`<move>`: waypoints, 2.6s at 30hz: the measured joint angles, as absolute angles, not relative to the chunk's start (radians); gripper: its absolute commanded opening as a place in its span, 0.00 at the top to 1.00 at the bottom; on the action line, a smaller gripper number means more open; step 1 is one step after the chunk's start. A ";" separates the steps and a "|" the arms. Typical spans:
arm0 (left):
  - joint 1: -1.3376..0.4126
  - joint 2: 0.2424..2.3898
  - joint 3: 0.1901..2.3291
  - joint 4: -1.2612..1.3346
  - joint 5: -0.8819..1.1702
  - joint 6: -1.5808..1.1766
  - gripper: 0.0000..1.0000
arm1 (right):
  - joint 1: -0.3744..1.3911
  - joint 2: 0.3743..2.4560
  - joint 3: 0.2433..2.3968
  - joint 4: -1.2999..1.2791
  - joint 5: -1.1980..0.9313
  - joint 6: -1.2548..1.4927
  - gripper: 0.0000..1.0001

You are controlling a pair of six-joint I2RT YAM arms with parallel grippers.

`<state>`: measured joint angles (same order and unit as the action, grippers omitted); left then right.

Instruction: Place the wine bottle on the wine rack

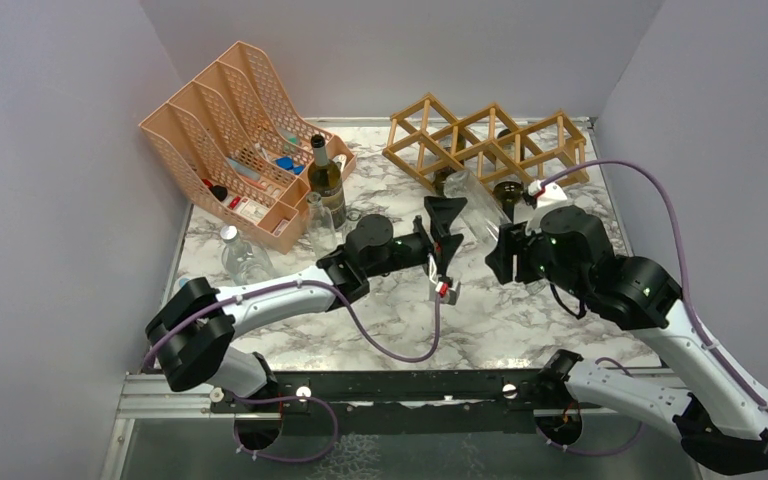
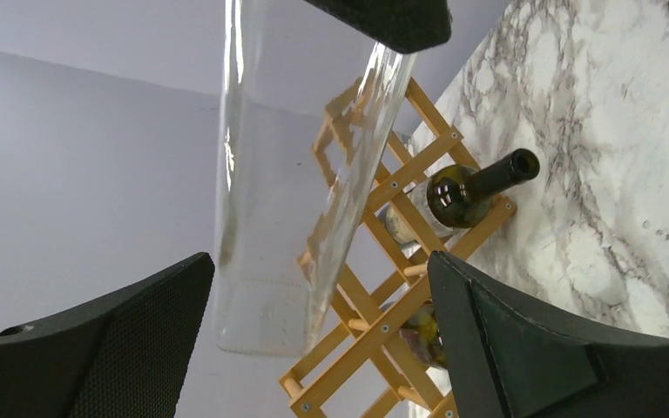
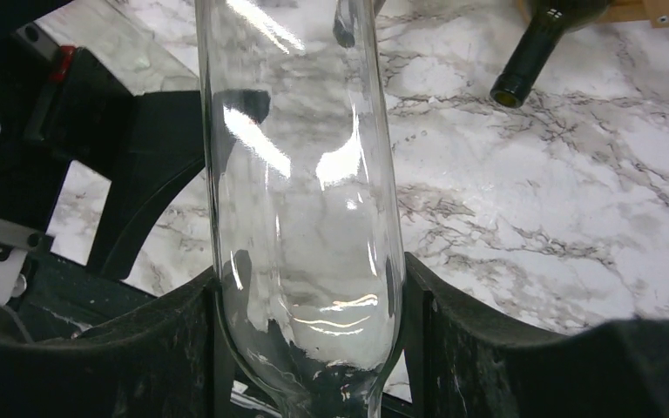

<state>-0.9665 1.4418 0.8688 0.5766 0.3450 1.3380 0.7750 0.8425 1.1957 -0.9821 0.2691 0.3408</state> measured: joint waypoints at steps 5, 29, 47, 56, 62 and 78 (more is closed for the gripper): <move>-0.971 1.389 0.857 0.574 0.319 1.160 0.01 | 0.775 0.865 1.220 -0.987 0.357 0.389 0.93; -0.971 0.965 0.805 0.395 -0.104 0.088 0.01 | 0.694 1.132 1.074 -0.817 0.582 0.451 0.94; -0.971 0.803 0.805 0.174 -0.155 -0.046 0.01 | 0.478 1.265 1.059 -0.606 0.401 0.426 0.96; -0.971 0.771 0.804 0.174 -0.165 -0.049 0.01 | 0.462 1.343 1.098 -0.538 0.385 0.433 0.97; -0.973 0.771 0.804 0.174 -0.166 -0.049 0.01 | 0.448 1.385 1.106 -0.463 0.388 0.446 0.97; -0.976 0.781 0.814 0.122 -0.163 -0.063 0.01 | 0.372 1.559 1.138 -0.232 0.402 0.448 0.97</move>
<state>-0.9756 0.7811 0.8143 0.1219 -0.1631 -0.0631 0.3721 1.5593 1.1381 -0.2321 0.4019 0.4477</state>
